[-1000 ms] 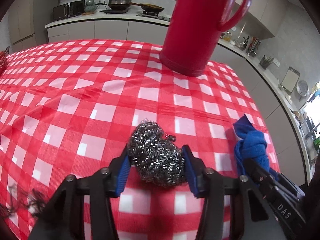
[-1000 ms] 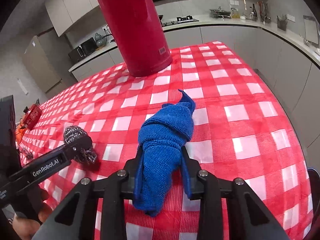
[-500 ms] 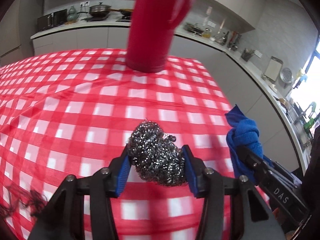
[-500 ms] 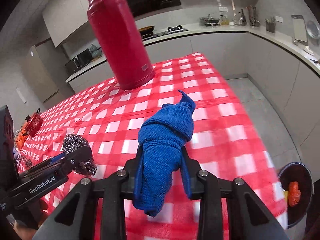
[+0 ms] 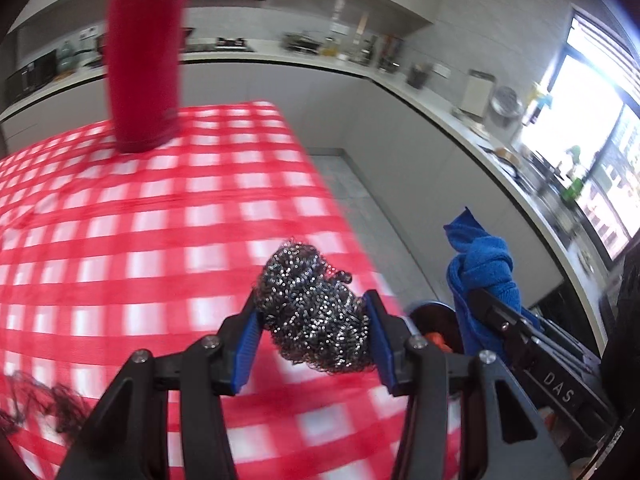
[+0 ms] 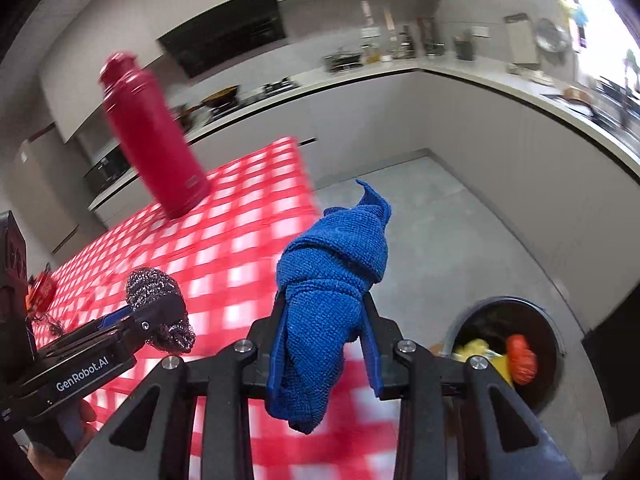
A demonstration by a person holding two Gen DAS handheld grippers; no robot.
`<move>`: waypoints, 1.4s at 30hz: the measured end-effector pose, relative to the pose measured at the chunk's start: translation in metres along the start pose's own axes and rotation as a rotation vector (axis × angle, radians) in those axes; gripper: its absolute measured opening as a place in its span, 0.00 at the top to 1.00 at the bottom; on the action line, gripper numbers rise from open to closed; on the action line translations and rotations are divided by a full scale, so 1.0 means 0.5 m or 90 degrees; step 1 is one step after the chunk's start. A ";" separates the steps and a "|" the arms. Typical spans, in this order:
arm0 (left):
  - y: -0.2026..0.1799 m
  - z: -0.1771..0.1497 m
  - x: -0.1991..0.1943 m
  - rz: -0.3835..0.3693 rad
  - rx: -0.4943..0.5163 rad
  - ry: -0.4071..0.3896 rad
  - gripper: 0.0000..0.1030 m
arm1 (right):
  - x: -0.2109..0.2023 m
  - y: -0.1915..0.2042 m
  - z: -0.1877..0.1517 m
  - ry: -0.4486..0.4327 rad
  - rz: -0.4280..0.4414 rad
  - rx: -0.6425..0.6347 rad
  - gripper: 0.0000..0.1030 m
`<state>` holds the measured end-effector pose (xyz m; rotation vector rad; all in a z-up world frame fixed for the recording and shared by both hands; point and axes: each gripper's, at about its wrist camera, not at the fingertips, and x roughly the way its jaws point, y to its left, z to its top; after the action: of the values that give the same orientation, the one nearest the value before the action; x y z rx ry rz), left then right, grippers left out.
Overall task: Collect trash
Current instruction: 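Carry the blue cloth and steel-wool scrubber over the bin with both grippers, then open both grippers over the bin to drop the cloth and scrubber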
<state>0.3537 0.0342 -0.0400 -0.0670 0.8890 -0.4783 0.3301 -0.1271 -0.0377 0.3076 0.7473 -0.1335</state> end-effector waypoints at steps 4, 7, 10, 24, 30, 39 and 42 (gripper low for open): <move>-0.088 -0.004 0.032 -0.033 0.035 0.017 0.51 | -0.036 -0.096 -0.008 -0.005 -0.035 0.033 0.66; -0.148 -0.010 0.054 -0.055 0.057 0.031 0.51 | -0.061 -0.168 -0.019 -0.005 -0.059 0.057 0.66; -0.203 -0.019 0.077 -0.072 0.079 0.045 0.51 | -0.077 -0.234 -0.030 0.000 -0.078 0.077 0.66; -0.374 -0.076 0.195 -0.085 0.106 0.117 0.51 | -0.049 -0.446 -0.087 0.066 -0.096 0.110 0.66; -0.396 -0.107 0.274 -0.055 0.075 0.157 0.51 | 0.018 -0.501 -0.104 0.113 -0.080 0.101 0.66; -0.418 -0.146 0.378 0.000 0.044 0.223 0.42 | 0.135 -0.547 -0.121 0.190 -0.045 0.054 0.58; -0.426 -0.147 0.400 0.024 0.032 0.234 0.37 | 0.146 -0.566 -0.114 0.181 -0.051 0.044 0.48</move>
<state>0.3247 -0.2314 -0.1792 0.0874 1.2351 -0.4854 0.2818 -0.3777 -0.1912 0.3677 1.0387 -0.1936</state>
